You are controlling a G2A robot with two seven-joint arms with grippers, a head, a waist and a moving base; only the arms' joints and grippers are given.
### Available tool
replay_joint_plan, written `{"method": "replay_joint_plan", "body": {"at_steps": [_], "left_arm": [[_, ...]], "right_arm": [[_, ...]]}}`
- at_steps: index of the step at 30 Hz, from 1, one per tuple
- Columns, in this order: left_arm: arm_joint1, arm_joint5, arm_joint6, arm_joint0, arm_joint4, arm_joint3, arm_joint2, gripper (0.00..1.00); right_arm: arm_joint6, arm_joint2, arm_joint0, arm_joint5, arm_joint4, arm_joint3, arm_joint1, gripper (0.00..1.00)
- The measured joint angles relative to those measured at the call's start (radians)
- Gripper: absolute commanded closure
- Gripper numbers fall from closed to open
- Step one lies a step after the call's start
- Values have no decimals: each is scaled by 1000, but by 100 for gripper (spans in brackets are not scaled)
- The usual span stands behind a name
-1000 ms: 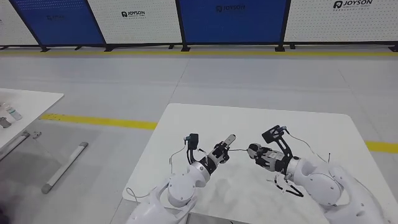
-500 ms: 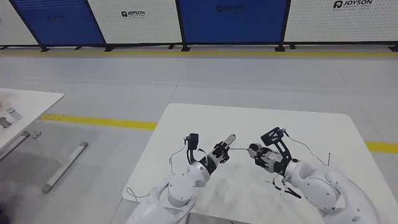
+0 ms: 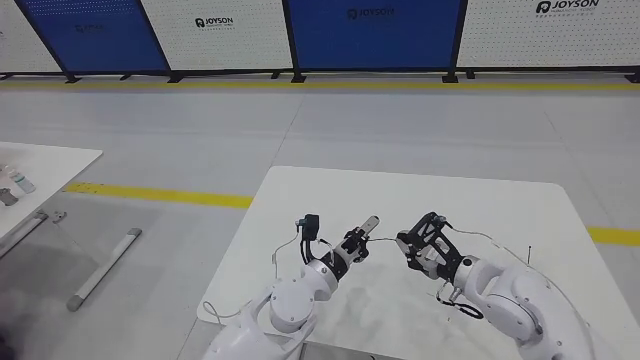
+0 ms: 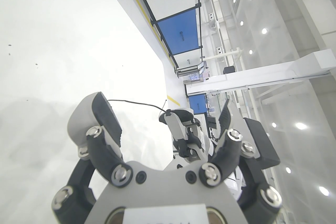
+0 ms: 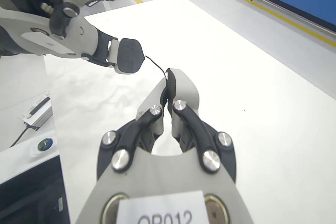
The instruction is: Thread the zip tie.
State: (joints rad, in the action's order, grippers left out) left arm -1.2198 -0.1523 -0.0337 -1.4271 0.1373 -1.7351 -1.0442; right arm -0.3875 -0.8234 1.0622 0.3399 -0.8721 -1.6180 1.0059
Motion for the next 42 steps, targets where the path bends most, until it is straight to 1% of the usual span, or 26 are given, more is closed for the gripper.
{"method": "replay_joint_plan", "body": {"at_steps": [1, 2, 4, 6, 8, 11, 12, 19, 21, 23, 25, 27, 28, 34, 36, 39, 40, 41, 42], "left_arm": [[-1, 1, -3, -1, 8, -1, 1, 0], [-3, -3, -16, -1, 39, -1, 1, 0], [-7, -24, -50, 5, 115, -2, -2, 0], [-8, -62, -97, 17, 201, 2, -14, 0], [-8, -92, -115, 26, 238, 7, -23, 0], [-10, -146, -147, 41, 308, 29, -32, 0], [-11, -155, -151, 44, 319, 34, -33, 0], [-12, -149, -142, 44, 323, 35, -34, 0], [-17, -144, -125, 47, 369, 42, -35, 0], [-23, -155, -111, 63, 435, 55, -40, 0], [-27, -163, -86, 76, 458, 65, -37, 0], [-29, -185, -79, 90, 447, 78, -19, 0], [-29, -189, -80, 94, 439, 82, -13, 0], [-29, -188, -81, 94, 434, 84, -10, 0], [-29, -180, -80, 93, 431, 83, -9, 0], [-29, -157, -80, 86, 432, 75, -12, 0], [-29, -147, -78, 84, 435, 73, -16, 24], [-29, -138, -73, 81, 436, 72, -20, 64], [-28, -129, -67, 78, 429, 71, -22, 79]], "right_arm": [[0, 0, 0, 0, 0, 0, 0, 100], [0, 0, 0, 0, 0, 0, 0, 100], [0, 0, 0, 0, 0, 0, 0, 100], [0, 0, 0, 0, 0, 0, 0, 100], [0, 0, 0, 0, 0, 0, 0, 100], [0, 0, 0, 0, 0, 0, 0, 100], [0, 0, 0, 0, 0, 0, 0, 100], [0, 0, 0, 0, 0, 0, 0, 100], [0, 0, 0, 0, 0, 0, 0, 100], [0, 0, 0, 0, 0, 0, 0, 100], [0, 0, 0, 0, 0, 0, 0, 100], [0, 0, 0, 0, 0, 0, 0, 100], [0, 0, 0, 0, 0, 0, 0, 100], [0, 0, 0, 0, 0, 0, 0, 100], [0, 0, 0, 0, 0, 0, 0, 100], [0, 0, 0, 0, 0, 0, 0, 100], [0, 0, 0, 0, 0, 0, 0, 100], [0, 0, 0, 0, 0, 0, 0, 100], [0, 0, 0, 0, 0, 0, 0, 100]]}}
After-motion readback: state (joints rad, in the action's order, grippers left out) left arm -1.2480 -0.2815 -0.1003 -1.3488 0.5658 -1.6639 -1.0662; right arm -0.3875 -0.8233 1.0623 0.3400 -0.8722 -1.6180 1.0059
